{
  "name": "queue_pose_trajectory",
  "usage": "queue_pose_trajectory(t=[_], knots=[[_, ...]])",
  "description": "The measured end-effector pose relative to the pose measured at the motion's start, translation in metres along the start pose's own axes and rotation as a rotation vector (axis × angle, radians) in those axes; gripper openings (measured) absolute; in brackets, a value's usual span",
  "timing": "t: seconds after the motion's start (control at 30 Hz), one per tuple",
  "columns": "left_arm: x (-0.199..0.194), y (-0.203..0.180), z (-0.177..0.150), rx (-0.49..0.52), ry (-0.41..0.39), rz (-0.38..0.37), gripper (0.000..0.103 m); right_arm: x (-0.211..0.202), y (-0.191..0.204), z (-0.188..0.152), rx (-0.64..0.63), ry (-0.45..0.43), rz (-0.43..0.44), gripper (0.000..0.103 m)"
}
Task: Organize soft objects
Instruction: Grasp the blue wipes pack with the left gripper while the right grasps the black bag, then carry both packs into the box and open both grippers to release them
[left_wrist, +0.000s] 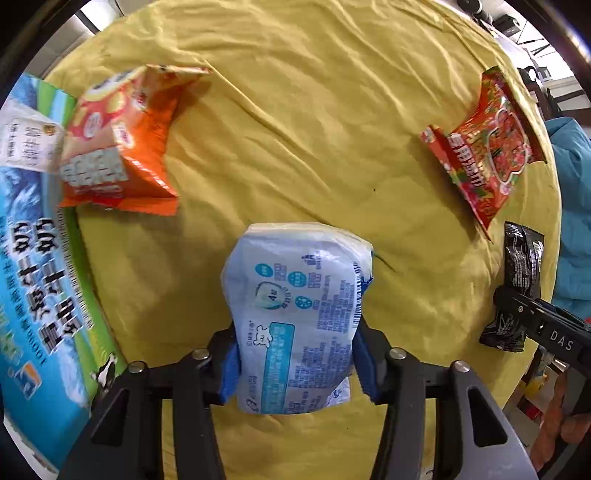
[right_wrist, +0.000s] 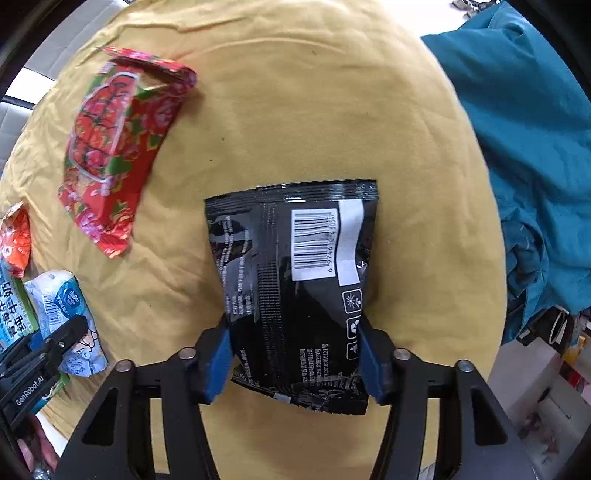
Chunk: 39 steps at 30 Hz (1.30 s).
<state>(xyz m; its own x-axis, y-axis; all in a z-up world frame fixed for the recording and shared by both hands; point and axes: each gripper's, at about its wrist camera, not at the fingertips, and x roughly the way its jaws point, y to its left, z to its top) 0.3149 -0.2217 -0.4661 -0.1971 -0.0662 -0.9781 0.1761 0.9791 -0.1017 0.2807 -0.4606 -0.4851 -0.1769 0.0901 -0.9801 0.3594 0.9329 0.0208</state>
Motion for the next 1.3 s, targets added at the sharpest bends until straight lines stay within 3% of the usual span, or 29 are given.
queue_pose_trajectory(t=[0.43,0.5,0.9,1.3], knots=[[-0.086,0.001,-0.061,-0.027,-0.127,-0.062,0.046,-0.083,0.061,-0.075,-0.076,-0.148,0.062,0.054],[-0.102,0.003,-0.068,-0.023,-0.156,-0.069,0.046,-0.104,0.067,-0.073,-0.096,-0.165,0.080,0.054],[-0.196,0.050,-0.083,-0.022,-0.320,-0.114,0.046,-0.171,0.135,-0.110,-0.233,-0.281,0.173,0.054],[-0.253,0.146,-0.107,-0.115,-0.430,-0.142,0.046,-0.201,0.264,-0.141,-0.390,-0.297,0.235,0.054]])
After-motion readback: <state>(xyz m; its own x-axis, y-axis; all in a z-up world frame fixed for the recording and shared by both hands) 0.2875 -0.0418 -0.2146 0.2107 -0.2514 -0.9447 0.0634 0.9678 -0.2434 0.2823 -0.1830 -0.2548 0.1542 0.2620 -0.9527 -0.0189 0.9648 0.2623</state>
